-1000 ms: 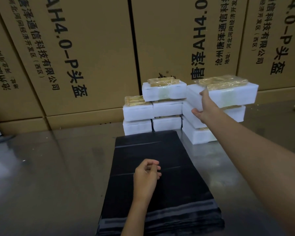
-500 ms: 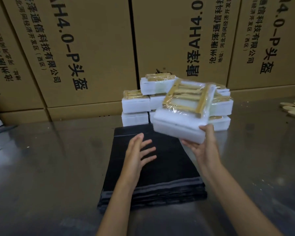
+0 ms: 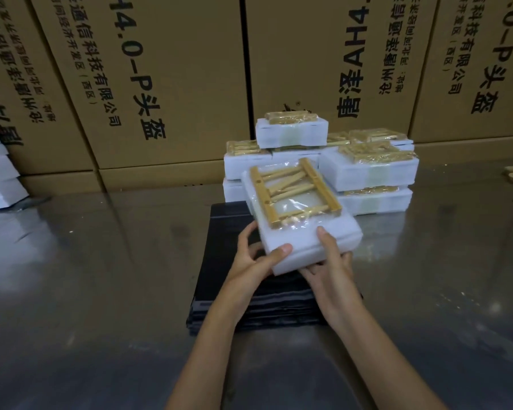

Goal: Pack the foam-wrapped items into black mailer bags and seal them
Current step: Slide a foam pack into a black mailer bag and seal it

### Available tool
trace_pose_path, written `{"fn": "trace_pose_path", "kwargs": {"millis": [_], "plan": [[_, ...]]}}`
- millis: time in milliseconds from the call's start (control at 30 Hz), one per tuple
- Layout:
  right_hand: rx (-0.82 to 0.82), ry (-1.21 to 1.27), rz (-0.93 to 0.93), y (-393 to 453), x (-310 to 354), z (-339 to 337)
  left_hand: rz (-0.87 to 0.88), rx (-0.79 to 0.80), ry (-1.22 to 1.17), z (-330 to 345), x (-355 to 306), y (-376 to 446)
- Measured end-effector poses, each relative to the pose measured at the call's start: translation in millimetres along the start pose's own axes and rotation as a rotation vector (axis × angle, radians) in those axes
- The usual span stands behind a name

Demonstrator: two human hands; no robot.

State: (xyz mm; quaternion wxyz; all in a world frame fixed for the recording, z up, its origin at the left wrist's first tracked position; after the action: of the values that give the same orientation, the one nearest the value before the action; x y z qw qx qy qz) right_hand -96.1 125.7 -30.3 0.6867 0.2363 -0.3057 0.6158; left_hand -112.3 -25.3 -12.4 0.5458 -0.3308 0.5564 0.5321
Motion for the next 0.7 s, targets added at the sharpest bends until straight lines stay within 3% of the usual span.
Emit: {"fn": "trace_pose_path", "kwargs": {"millis": [100,267,367,533,700], "plan": [[-0.084,0.054,-0.024,-0.1,19.4,-21.7,0.0,0.184,0.277,-8.4,-6.9,-4.7],[-0.104,0.069,-0.072,-6.6,39.7,-42.1,-0.052,0.17,0.896,-63.2,7.9,-6.2],[-0.09,0.077,-0.075,-9.6,44.9,-40.1,0.046,0.033,0.967,-71.3,1.9,-3.7],[-0.074,0.05,-0.046,-11.0,40.8,-40.4,-0.014,0.134,0.96,-68.2,12.8,-8.5],[-0.066,0.032,-0.028,-12.3,37.0,-38.6,0.154,0.011,1.091,-58.0,3.7,-3.6]]}}
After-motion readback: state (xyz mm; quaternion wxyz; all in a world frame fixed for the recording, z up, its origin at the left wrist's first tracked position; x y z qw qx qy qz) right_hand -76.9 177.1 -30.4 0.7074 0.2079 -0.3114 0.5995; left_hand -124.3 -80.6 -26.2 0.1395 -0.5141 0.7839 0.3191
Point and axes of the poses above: each hand's wrist, its own y-axis towards the middle knuckle, its own z-axis out of the palm, x = y × z, the point moved 9 cm from there along y, towards the middle knuckle, and after that the axes turned 8 degrees about z, right-handed, at the moved point
